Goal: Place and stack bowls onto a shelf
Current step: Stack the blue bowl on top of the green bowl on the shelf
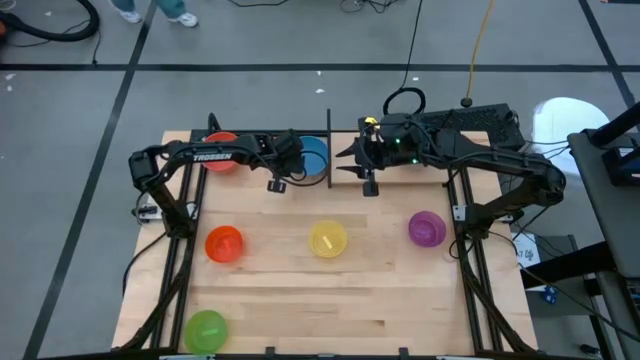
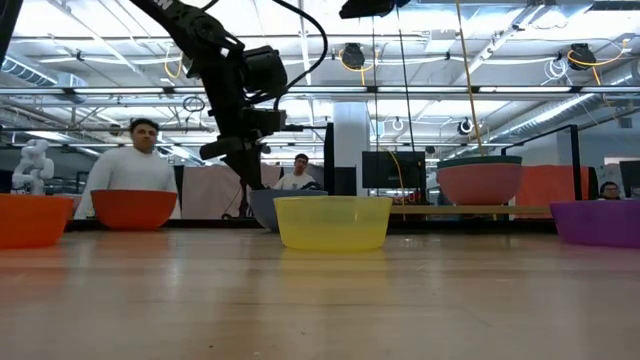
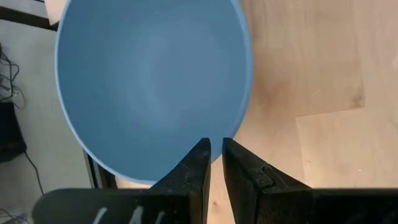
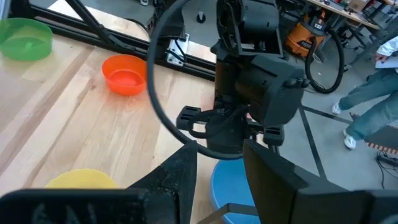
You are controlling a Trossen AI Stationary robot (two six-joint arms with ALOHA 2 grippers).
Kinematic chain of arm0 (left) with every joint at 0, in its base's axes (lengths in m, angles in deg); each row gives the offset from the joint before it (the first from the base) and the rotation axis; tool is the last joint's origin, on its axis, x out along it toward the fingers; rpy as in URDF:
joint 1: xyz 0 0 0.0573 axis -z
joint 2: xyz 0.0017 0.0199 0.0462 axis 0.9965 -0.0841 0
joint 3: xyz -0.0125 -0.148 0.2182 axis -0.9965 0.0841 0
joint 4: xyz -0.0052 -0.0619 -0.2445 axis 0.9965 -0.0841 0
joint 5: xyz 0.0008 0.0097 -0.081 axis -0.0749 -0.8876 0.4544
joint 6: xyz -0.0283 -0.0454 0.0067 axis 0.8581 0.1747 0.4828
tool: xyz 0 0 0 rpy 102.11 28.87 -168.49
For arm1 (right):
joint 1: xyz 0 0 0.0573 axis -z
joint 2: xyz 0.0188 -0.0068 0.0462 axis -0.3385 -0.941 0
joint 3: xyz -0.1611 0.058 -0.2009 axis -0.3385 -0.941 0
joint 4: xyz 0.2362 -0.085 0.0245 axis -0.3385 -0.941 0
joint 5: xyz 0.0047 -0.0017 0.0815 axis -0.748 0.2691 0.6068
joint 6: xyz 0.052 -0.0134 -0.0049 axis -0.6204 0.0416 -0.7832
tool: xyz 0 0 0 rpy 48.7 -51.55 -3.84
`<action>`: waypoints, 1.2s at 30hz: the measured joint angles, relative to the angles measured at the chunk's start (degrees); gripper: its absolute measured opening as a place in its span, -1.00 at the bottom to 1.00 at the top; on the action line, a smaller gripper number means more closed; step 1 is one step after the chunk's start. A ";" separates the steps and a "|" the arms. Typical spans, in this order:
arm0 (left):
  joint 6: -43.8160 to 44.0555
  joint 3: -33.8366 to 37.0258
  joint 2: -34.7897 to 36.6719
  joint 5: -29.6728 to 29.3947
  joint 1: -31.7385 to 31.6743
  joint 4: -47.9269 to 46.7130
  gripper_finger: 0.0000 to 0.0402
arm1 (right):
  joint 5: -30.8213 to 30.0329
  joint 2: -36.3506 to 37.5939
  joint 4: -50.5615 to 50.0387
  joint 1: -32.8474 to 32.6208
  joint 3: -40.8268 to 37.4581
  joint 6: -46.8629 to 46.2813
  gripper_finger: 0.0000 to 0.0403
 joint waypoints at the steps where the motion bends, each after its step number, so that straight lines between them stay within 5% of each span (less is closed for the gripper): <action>1: -0.02 0.00 0.00 0.04 0.01 0.00 -0.76 | 0.01 0.00 0.00 0.16 0.00 -0.02 -0.39; 17: -2.19 0.04 -5.65 0.93 0.03 1.46 -0.76 | 0.01 0.00 -0.90 1.15 0.00 -0.02 -0.39; 36: -2.98 0.02 -2.89 -1.26 1.62 2.05 -0.76 | 0.01 0.00 -0.87 1.19 0.00 1.29 -0.39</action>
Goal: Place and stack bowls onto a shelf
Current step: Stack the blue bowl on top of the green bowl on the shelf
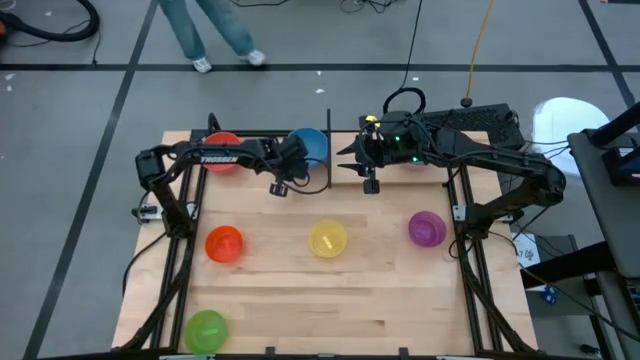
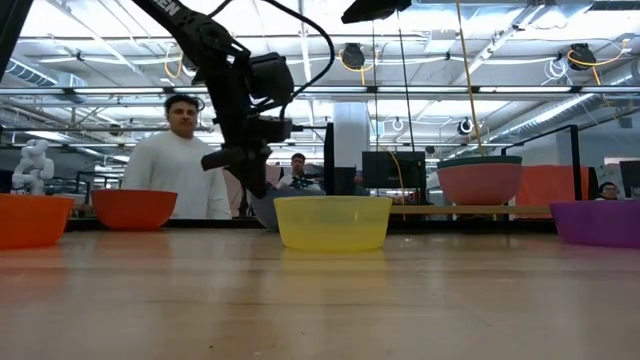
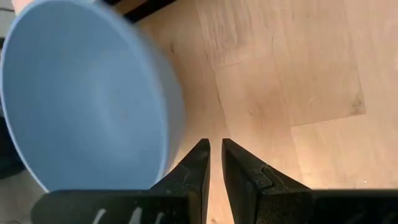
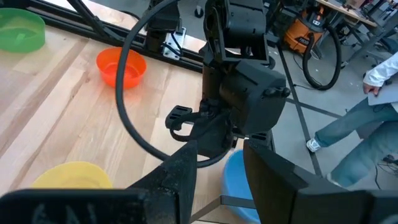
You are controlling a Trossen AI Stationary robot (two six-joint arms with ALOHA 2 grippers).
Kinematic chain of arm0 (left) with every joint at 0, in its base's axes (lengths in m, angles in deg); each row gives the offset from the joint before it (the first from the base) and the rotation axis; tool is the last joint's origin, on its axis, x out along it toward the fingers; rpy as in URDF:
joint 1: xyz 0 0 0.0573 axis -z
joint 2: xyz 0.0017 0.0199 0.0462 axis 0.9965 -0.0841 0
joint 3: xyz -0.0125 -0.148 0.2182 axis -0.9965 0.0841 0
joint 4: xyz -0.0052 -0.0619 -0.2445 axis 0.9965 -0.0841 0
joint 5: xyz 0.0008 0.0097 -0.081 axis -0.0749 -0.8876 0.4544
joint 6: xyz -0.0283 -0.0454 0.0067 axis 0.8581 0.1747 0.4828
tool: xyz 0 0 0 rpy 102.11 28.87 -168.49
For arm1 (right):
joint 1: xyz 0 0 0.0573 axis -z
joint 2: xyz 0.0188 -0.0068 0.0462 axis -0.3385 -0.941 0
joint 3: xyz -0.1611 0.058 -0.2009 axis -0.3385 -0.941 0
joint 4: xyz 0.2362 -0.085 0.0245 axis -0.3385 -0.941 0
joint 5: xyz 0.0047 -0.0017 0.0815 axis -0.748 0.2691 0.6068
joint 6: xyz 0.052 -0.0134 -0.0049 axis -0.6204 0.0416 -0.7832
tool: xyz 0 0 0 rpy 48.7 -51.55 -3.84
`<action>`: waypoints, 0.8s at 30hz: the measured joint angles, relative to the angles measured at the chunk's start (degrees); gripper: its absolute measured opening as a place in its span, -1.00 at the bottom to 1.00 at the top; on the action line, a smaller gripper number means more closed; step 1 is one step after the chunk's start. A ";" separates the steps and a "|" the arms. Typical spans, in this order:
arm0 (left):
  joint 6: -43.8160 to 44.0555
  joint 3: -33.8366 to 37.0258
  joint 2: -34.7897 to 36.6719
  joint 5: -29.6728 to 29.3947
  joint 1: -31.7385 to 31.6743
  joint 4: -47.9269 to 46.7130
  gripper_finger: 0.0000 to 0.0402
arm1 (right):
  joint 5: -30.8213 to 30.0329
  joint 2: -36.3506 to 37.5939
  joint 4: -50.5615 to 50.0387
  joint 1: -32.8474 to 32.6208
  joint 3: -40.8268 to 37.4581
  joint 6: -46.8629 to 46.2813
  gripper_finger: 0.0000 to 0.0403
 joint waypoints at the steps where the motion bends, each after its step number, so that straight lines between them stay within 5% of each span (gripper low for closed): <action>1: -0.16 0.00 0.00 -0.14 0.01 0.43 -0.76 | 0.00 0.00 0.00 0.00 0.00 0.00 -0.39; 24: 5.11 -4.44 0.61 0.99 -1.57 -3.65 -0.76 | 0.00 0.00 -1.25 1.36 0.00 0.02 -0.39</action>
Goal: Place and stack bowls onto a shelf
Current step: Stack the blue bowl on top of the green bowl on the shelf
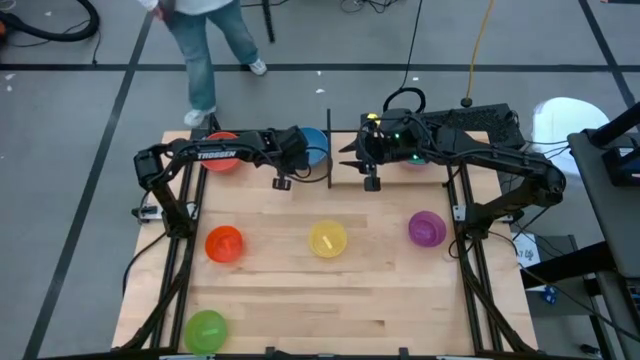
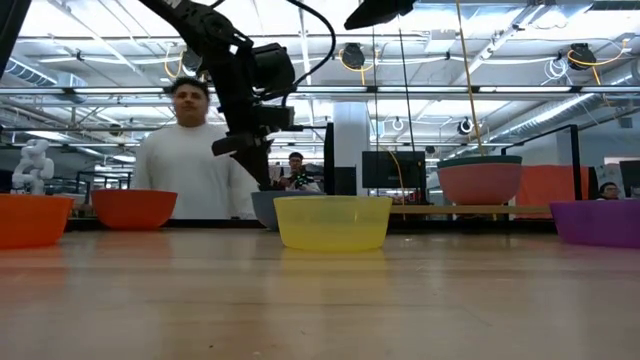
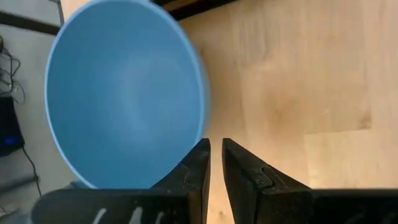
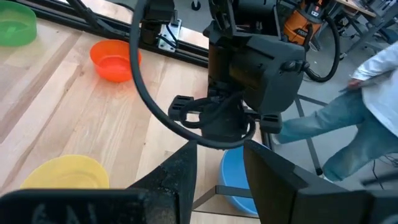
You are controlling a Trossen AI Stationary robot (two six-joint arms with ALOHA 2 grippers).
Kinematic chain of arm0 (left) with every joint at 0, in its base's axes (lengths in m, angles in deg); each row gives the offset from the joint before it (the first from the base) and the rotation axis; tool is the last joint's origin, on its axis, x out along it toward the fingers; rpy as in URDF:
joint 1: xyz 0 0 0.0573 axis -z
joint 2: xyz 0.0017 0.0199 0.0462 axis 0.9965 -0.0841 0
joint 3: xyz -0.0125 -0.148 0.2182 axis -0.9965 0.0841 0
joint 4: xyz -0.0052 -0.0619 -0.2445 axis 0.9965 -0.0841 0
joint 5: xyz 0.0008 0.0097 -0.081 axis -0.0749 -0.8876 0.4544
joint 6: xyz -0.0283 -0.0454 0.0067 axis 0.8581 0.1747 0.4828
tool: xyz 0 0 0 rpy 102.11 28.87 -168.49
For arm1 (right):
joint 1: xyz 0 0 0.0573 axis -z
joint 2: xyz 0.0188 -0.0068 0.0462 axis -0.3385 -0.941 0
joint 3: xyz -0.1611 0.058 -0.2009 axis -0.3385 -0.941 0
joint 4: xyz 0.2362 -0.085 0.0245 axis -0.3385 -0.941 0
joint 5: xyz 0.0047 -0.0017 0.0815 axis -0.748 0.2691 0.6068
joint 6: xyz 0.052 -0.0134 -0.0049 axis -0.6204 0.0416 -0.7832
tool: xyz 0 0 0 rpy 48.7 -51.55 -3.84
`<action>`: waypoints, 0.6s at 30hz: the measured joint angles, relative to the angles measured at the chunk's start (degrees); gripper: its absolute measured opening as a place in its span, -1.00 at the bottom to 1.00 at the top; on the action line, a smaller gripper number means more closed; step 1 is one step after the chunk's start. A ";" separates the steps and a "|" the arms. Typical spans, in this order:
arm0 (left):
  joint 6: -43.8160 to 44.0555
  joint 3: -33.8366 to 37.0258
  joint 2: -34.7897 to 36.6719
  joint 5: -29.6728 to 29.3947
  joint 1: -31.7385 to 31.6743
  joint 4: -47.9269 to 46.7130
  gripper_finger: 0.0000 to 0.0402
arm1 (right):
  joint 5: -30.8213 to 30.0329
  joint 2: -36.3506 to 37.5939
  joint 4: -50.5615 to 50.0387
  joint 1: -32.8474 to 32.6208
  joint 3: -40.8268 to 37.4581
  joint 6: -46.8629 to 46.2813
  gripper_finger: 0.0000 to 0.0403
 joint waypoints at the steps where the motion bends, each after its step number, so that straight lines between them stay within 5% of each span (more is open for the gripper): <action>1: -0.08 0.00 0.00 0.34 -0.08 0.38 -0.76 | 0.00 0.00 0.02 0.00 0.00 0.00 -0.39; 18: -1.41 0.00 -2.05 0.60 -1.04 1.37 -0.76 | 0.00 0.00 0.00 0.00 0.00 0.73 -0.39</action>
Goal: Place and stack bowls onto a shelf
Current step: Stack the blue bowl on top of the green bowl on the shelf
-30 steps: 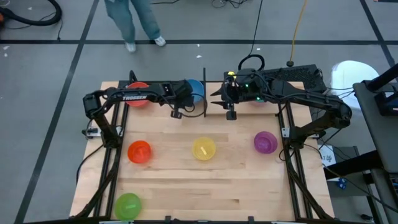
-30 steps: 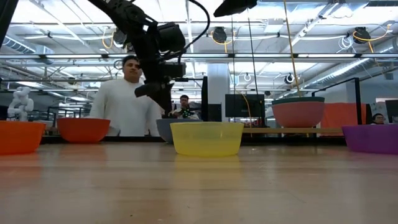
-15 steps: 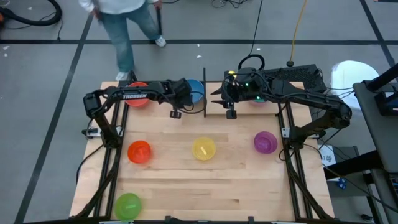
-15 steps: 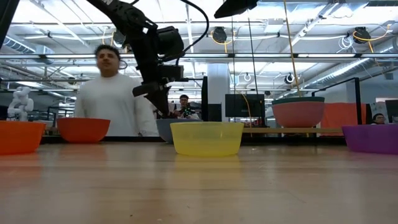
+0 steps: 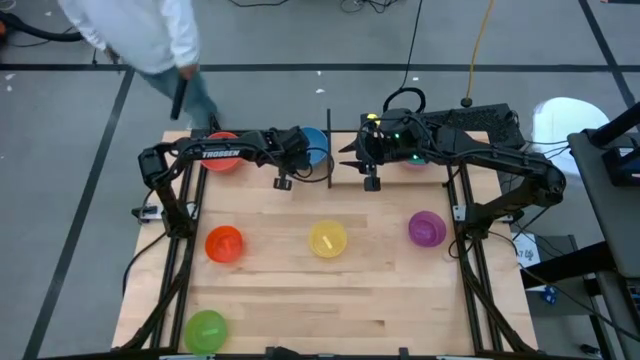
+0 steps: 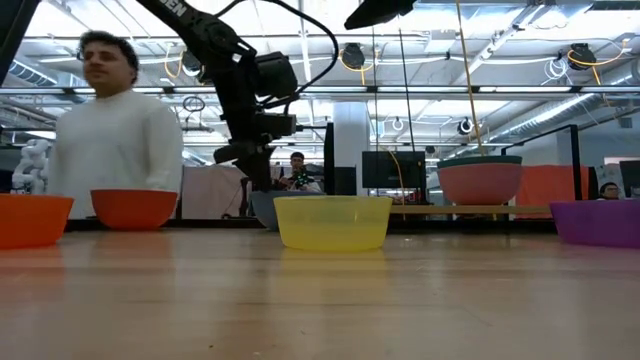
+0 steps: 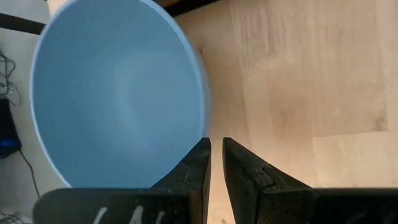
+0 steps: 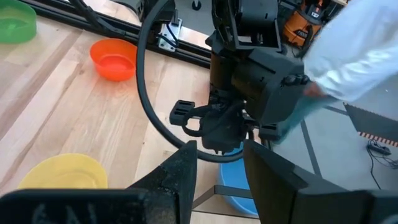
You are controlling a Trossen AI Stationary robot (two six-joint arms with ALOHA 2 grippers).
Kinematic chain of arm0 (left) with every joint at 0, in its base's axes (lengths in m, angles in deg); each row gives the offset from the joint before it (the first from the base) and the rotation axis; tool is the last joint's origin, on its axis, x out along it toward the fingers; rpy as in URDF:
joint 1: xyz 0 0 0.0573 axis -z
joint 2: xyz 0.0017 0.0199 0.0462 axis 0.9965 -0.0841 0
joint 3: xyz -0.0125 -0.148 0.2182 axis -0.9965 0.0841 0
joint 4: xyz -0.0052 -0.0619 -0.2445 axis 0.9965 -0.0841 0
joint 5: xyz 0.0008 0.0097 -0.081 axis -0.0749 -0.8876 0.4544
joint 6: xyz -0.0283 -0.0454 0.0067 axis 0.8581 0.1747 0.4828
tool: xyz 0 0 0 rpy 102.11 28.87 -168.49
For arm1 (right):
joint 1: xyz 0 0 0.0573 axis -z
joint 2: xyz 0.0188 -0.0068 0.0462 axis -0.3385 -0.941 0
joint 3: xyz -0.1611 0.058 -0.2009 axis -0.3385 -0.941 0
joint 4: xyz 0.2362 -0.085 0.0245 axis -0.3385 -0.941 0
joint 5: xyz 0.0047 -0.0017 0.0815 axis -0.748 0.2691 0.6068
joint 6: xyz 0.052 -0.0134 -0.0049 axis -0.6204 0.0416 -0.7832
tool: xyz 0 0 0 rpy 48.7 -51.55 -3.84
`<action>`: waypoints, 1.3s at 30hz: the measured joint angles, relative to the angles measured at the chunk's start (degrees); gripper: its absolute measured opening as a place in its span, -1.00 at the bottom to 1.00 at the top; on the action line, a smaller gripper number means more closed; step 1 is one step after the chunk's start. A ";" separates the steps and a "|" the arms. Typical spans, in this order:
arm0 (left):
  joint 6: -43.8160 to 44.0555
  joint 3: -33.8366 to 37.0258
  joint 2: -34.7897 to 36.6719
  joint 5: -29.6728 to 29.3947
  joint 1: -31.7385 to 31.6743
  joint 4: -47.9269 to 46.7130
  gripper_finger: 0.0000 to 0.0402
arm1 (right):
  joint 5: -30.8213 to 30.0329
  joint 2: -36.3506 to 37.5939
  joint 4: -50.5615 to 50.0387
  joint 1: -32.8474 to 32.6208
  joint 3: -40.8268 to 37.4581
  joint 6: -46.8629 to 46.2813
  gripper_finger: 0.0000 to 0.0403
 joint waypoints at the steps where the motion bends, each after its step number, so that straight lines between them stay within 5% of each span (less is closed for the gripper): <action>1: -0.11 0.00 0.01 0.00 -0.03 0.05 -0.76 | 0.00 0.00 0.00 0.00 0.00 0.29 -0.39; 31: -2.42 0.04 -6.29 -0.67 -1.90 5.93 -0.76 | 0.00 0.00 0.00 0.02 0.00 0.80 -0.39; 39: -2.74 0.02 -5.79 -1.94 -1.87 5.68 -0.95 | 0.00 0.00 0.00 0.02 0.00 1.19 -0.39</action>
